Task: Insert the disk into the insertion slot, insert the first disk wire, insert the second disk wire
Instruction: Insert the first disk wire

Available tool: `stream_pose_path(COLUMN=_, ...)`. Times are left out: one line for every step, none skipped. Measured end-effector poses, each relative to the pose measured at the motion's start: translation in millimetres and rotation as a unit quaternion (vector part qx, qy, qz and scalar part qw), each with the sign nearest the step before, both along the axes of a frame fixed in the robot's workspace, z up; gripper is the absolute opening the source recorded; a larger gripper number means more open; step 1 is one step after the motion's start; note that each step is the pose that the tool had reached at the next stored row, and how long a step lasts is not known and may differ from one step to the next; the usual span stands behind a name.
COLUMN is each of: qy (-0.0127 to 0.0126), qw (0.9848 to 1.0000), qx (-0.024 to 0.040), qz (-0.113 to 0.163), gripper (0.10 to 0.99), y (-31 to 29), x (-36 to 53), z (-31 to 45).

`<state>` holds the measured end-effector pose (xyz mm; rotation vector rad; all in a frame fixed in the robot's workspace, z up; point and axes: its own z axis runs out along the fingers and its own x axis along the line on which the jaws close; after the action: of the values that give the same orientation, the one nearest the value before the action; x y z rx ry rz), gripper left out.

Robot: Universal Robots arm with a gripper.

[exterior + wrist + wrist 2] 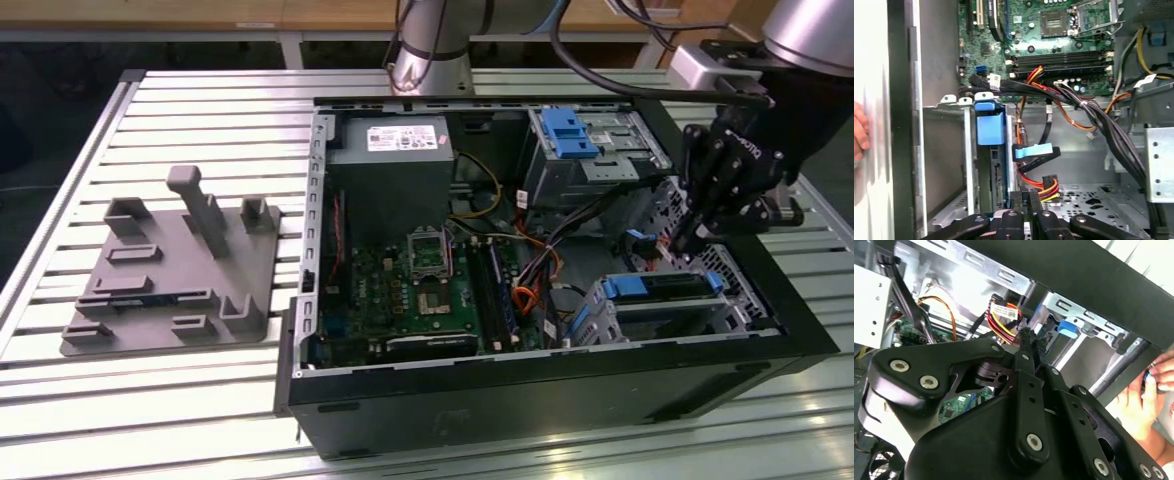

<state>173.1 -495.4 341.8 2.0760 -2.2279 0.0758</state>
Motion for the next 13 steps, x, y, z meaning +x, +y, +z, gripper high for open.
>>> stream_pose_path(qy=-0.0004, qw=1.0, qx=0.0047, qz=0.001, gripper=0.169, y=-0.2, x=0.0, z=0.1)
stream_pose_path(qy=-0.0007, qw=1.0, qx=0.0089, qz=0.002, gripper=0.169, y=-0.4, x=0.0, z=0.0)
stream_pose_path(qy=-0.0009, qw=0.9999, qx=0.0117, qz=0.004, gripper=0.169, y=-0.5, x=-0.1, z=0.1)
stream_pose_path(qy=-0.0013, qw=0.9999, qx=0.0141, qz=0.005, gripper=0.169, y=-0.7, x=-0.1, z=0.1)
stream_pose_path(qy=-0.0016, qw=0.9999, qx=0.0158, qz=0.007, gripper=0.169, y=-1.0, x=-0.2, z=0.1)
stream_pose_path(qy=-0.002, qw=0.9998, qx=0.0167, qz=0.008, gripper=0.169, y=-1.5, x=-0.5, z=0.0)
stream_pose_path(qy=-0.0025, qw=0.9998, qx=0.0171, qz=0.01, gripper=0.169, y=-2.0, x=-0.8, z=0.0)
stream_pose_path(qy=-0.003, qw=0.9998, qx=0.0175, qz=0.011, gripper=0.169, y=-2.9, x=-1.2, z=0.0)
stream_pose_path(qy=-0.0034, qw=0.9998, qx=0.0179, qz=0.012, gripper=0.169, y=-3.8, x=-1.7, z=0.0)
stream_pose_path(qy=-0.0039, qw=0.9997, qx=0.0183, qz=0.013, gripper=0.169, y=-4.8, x=-2.1, z=0.0)
stream_pose_path(qy=-0.0043, qw=0.9997, qx=0.0188, qz=0.014, gripper=0.169, y=-5.8, x=-2.5, z=0.1)
stream_pose_path(qy=-0.0046, qw=0.9997, qx=0.0193, qz=0.015, gripper=0.169, y=-7.0, x=-3.0, z=0.1)
stream_pose_path(qy=-0.005, qw=0.9997, qx=0.0196, qz=0.015, gripper=0.169, y=-8.3, x=-3.5, z=0.1)
